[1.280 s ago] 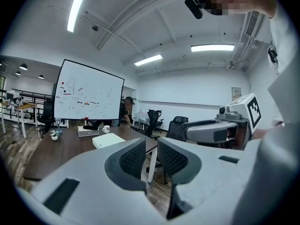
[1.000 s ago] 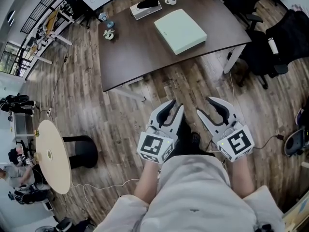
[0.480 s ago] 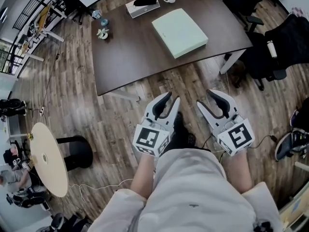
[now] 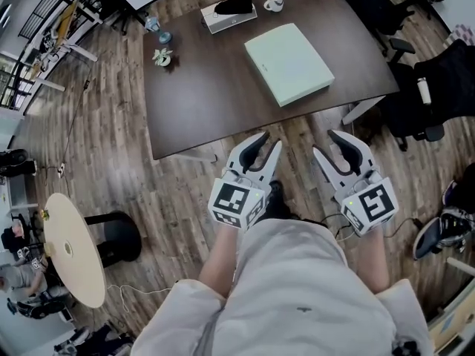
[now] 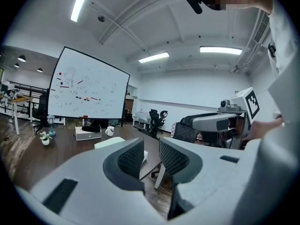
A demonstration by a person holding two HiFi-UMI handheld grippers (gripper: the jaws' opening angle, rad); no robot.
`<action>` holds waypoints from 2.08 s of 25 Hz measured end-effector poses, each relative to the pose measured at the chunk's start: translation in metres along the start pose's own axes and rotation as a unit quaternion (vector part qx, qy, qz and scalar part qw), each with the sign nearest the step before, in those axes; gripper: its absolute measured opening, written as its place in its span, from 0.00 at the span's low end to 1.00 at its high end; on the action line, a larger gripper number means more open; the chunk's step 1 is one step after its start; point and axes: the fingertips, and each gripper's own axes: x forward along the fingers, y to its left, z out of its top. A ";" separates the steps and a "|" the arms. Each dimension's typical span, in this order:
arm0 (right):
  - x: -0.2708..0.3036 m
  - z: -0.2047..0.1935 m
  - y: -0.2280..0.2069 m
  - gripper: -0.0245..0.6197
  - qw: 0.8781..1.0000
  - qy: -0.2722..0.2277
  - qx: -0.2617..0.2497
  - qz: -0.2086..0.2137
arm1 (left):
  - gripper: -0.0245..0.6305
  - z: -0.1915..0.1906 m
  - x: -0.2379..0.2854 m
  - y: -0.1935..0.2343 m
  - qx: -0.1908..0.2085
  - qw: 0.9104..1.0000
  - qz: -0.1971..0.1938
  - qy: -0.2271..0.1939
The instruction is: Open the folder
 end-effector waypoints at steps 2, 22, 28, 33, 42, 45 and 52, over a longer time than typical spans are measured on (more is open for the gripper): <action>0.011 -0.002 -0.008 0.29 1.000 0.005 0.002 -0.007 | 0.17 0.000 0.007 0.012 -0.001 1.000 -0.004 0.002; 0.082 -0.028 -0.055 0.28 0.998 0.044 0.043 -0.014 | 0.17 -0.016 0.058 0.074 -0.057 0.998 -0.008 0.028; 0.099 -0.035 -0.080 0.28 0.997 0.058 0.044 0.018 | 0.17 -0.026 0.075 0.091 -0.084 0.995 0.018 0.045; 0.113 -0.035 -0.105 0.28 0.997 0.060 0.032 0.044 | 0.17 -0.032 0.092 0.103 -0.106 0.992 0.052 0.055; 0.132 -0.042 -0.143 0.28 0.993 0.068 0.000 0.100 | 0.17 -0.048 0.122 0.111 -0.159 0.980 0.110 0.052; 0.136 -0.047 -0.152 0.27 0.991 0.070 -0.001 0.117 | 0.17 -0.054 0.132 0.112 -0.175 0.976 0.121 0.051; 0.141 -0.065 -0.165 0.27 0.985 0.087 -0.019 0.147 | 0.17 -0.067 0.151 0.111 -0.198 0.968 0.145 0.050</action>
